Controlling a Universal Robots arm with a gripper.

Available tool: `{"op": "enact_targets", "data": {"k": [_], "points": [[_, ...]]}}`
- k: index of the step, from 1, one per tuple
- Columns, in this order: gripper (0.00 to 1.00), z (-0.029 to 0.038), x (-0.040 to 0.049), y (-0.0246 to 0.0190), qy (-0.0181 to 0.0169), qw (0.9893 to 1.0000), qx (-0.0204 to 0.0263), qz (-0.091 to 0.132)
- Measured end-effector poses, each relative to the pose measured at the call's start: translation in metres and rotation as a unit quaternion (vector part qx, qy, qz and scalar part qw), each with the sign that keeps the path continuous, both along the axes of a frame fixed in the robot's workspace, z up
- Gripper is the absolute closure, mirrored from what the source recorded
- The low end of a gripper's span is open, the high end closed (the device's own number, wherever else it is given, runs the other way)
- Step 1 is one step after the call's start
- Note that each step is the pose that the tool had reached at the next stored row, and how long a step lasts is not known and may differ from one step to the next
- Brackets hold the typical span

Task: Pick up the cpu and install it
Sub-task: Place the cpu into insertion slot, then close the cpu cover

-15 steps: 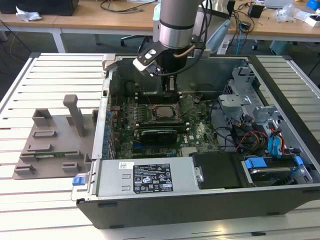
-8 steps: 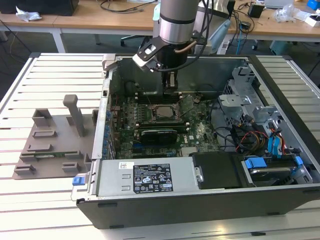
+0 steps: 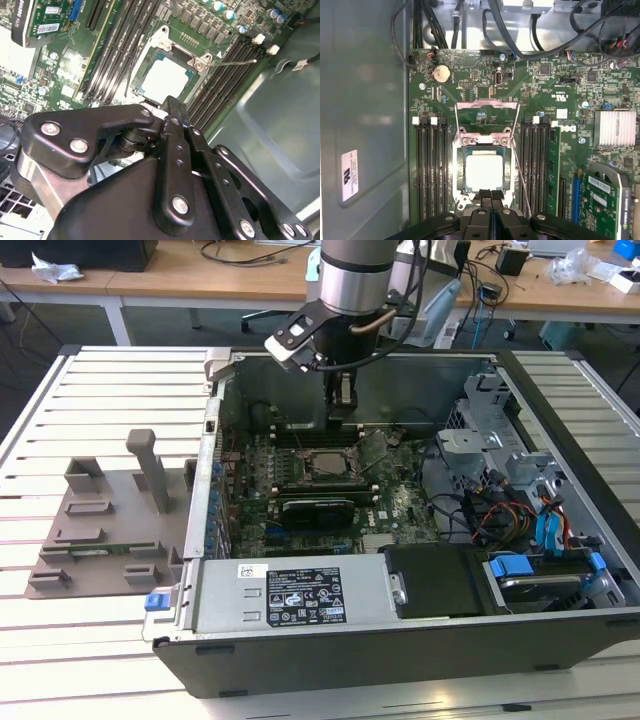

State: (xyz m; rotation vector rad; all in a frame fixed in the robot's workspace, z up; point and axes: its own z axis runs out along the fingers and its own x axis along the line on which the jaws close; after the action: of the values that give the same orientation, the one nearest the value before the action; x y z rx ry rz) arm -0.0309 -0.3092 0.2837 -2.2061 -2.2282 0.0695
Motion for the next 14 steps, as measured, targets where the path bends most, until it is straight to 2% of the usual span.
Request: {"op": "enact_targets", "data": {"k": [2,14], "points": [[0.89,0.0041,0.0,0.0,-0.0001,1.0,0.0001,0.0],[0.89,0.0042,0.0016,0.0,0.0,1.0,0.0004,0.0]]}}
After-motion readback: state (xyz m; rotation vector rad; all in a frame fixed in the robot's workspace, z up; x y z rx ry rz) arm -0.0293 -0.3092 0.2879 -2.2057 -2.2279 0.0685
